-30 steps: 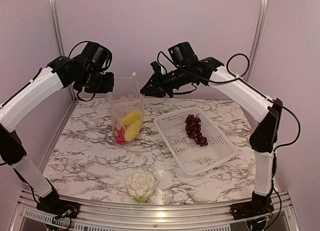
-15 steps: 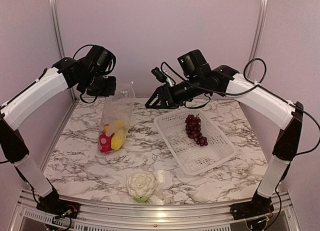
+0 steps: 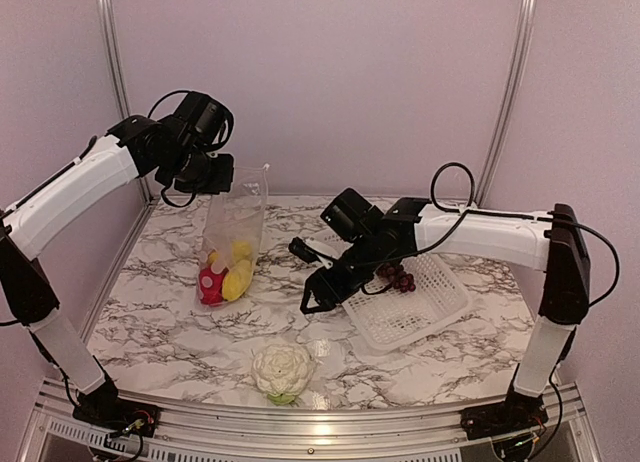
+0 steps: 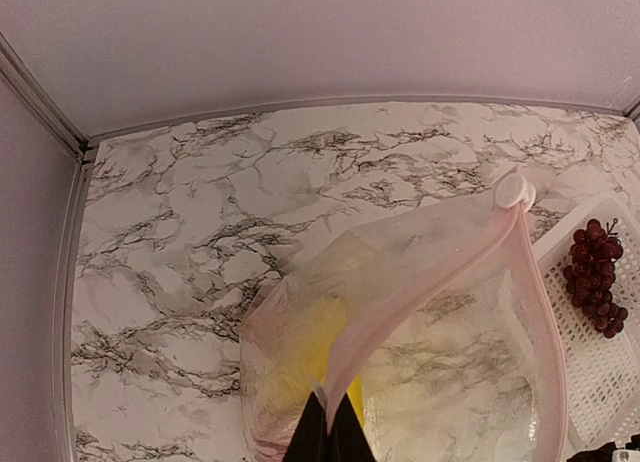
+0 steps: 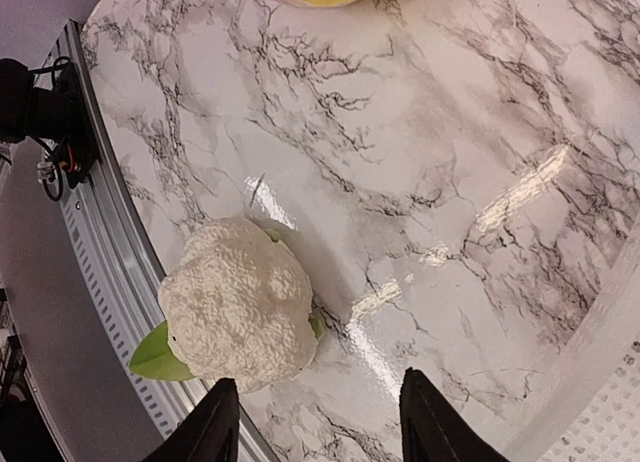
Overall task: Place the food in the zip-top bag and seal the zipper
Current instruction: Pick up the fake vegetable from the corner of the board.
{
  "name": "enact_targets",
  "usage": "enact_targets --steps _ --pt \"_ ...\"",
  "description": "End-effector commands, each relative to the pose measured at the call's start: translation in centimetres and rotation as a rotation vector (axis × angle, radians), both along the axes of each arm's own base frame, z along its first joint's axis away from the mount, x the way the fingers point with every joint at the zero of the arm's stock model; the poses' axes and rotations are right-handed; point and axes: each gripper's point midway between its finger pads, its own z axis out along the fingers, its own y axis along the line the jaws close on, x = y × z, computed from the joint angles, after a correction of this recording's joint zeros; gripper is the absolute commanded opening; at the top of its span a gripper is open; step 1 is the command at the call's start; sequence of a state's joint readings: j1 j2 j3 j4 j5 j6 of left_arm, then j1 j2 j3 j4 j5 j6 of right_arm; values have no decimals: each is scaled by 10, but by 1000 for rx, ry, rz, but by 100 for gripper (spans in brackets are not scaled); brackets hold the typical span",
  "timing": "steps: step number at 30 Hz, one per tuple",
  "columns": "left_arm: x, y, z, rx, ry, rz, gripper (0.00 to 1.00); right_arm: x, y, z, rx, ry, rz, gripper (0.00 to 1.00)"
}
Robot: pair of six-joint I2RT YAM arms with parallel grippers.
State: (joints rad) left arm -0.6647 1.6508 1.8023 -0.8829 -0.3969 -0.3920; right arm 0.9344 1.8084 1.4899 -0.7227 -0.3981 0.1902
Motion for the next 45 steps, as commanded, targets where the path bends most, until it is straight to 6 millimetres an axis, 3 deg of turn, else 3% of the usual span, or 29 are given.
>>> enact_targets --steps 1,5,12,17,22,24,33,40,45 --pt "0 -2 -4 -1 10 -15 0 -8 2 -23 -44 11 12 52" --pt "-1 -2 -4 -3 12 -17 0 -17 8 -52 -80 47 48 53" --pt "-3 0 -9 6 20 -16 0 -34 28 -69 -89 81 125 57" --pt "-2 -1 -10 4 22 -16 0 -50 35 -90 -152 94 186 68" --pt "-2 -1 -11 8 25 -19 0 -64 41 -96 -153 127 206 94" --pt "-2 -2 -12 5 26 -20 0 -67 42 -96 -155 132 205 98" --pt "-4 -3 -15 -1 35 -29 0 -101 55 -104 -102 250 244 98" --pt "-6 -1 -16 -3 37 -31 0 -105 60 -92 -66 261 265 75" --pt "-7 -1 -12 -10 31 -27 0 -93 57 -68 -72 172 253 61"
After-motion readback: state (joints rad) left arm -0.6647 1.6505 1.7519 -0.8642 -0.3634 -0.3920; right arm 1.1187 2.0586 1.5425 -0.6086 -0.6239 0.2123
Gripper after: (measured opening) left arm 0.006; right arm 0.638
